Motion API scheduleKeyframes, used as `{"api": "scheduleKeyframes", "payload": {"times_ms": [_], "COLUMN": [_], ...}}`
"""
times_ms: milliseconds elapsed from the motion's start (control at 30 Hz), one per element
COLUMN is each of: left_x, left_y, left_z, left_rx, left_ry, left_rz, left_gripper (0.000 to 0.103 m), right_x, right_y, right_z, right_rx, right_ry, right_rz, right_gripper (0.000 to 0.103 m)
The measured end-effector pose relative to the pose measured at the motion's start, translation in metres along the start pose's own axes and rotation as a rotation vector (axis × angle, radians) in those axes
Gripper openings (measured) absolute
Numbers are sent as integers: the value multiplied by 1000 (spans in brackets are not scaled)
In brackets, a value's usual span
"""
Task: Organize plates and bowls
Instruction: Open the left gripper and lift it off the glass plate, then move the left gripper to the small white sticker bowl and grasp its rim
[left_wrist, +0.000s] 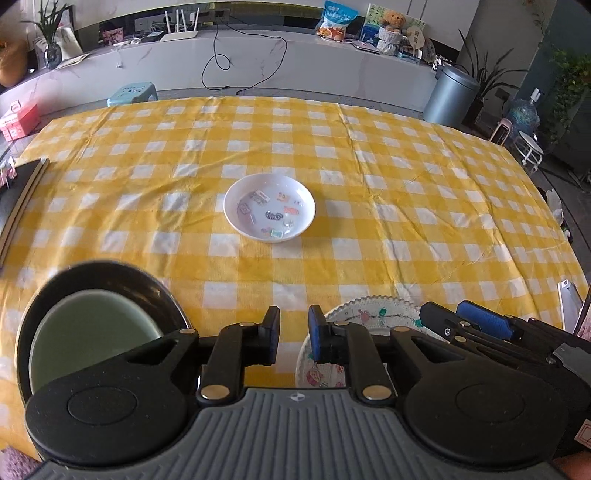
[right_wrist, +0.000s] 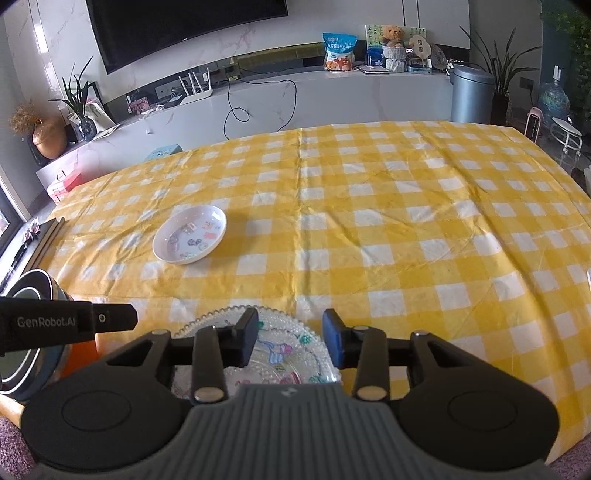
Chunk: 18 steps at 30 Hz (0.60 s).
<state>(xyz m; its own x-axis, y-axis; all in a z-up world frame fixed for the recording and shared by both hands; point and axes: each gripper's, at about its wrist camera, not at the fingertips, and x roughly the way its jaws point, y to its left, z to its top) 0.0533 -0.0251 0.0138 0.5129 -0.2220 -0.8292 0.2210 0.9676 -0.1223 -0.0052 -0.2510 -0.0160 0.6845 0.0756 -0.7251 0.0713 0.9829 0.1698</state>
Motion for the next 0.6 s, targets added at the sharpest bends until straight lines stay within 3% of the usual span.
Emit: {"api": "scheduleKeyframes", "payload": {"times_ms": [233,400,600], "left_x": [2,14,35], "left_y": [5,10,28], "left_z": [38,54,80], "left_rx": [119,211,216], "left_ry": [35,59,95], "left_rz": [-28,2,-22], "left_gripper": [22,26,31], "right_x": [18,33,55], "right_y": [18,34,42], "right_z": [20,31,48], "right_rx": [6,-19,-6], "right_ry": [20,30,54], "right_rz": [69,76,92], "right_gripper": [45,53,54]}}
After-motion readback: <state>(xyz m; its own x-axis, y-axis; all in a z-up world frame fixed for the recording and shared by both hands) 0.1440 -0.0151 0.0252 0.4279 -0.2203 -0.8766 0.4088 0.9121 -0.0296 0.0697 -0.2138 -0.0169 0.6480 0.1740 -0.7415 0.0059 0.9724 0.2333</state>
